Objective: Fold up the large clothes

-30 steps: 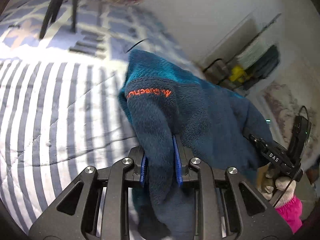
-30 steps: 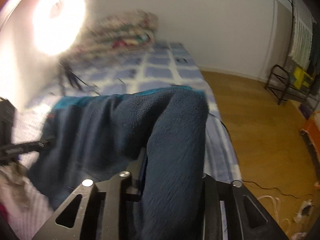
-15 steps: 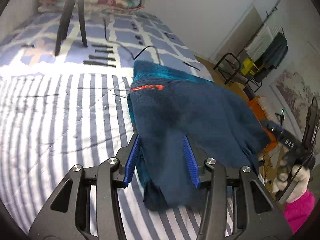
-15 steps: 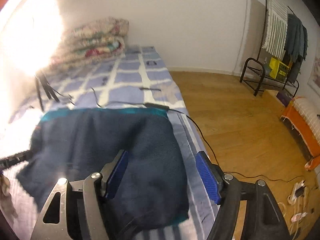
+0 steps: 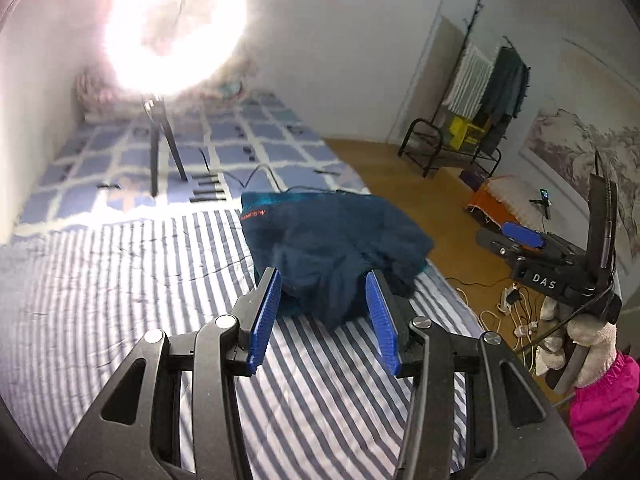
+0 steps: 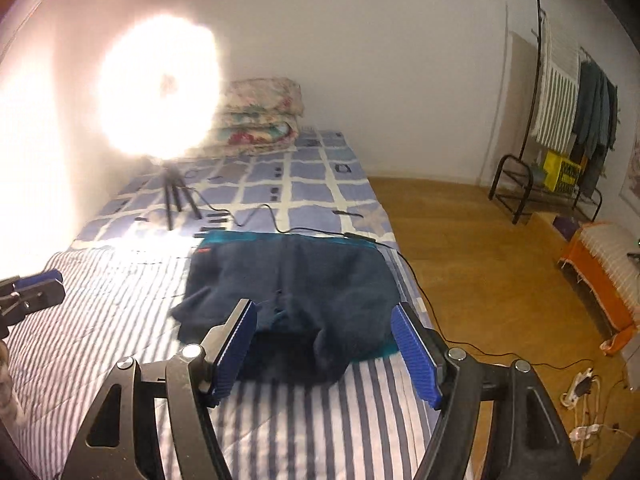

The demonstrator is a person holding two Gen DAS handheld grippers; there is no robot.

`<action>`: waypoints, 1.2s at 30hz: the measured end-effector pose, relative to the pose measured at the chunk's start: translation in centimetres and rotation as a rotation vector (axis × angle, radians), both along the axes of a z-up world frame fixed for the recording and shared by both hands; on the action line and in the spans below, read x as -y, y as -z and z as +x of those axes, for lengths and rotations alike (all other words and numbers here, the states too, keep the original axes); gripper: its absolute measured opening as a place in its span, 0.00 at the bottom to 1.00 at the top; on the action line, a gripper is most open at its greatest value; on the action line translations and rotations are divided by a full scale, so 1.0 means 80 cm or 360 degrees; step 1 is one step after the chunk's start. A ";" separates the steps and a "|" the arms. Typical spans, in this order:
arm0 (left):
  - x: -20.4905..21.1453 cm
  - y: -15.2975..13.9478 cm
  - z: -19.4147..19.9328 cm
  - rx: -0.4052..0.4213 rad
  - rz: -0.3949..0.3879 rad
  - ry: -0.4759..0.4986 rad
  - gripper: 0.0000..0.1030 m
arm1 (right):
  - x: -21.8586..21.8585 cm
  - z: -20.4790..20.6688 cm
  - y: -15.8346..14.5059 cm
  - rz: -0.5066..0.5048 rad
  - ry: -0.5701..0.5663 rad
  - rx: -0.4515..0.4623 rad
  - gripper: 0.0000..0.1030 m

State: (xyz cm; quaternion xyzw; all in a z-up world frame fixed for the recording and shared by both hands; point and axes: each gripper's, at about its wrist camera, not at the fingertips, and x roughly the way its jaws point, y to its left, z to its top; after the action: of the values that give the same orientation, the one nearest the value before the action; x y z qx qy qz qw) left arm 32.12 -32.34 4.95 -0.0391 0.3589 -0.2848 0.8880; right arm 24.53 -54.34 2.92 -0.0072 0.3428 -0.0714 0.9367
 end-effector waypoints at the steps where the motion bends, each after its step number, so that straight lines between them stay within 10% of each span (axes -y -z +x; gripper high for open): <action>1: -0.006 -0.012 -0.015 0.0021 0.0000 -0.0002 0.44 | -0.008 -0.016 -0.010 0.0008 -0.0002 0.0016 0.70; 17: -0.097 -0.083 -0.250 0.0267 0.0038 -0.0016 0.46 | -0.111 -0.227 -0.077 0.0091 0.0023 0.0241 0.70; 36: -0.124 -0.072 -0.325 0.0456 0.0140 -0.0106 0.99 | -0.144 -0.276 -0.054 0.0032 0.0043 0.0314 0.92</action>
State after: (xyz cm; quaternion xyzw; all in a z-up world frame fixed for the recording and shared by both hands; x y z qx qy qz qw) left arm 6.09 -22.39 10.70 0.0290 0.2392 -0.2419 0.9399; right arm 2.46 -42.84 7.27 0.0138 0.2497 -0.0808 0.9649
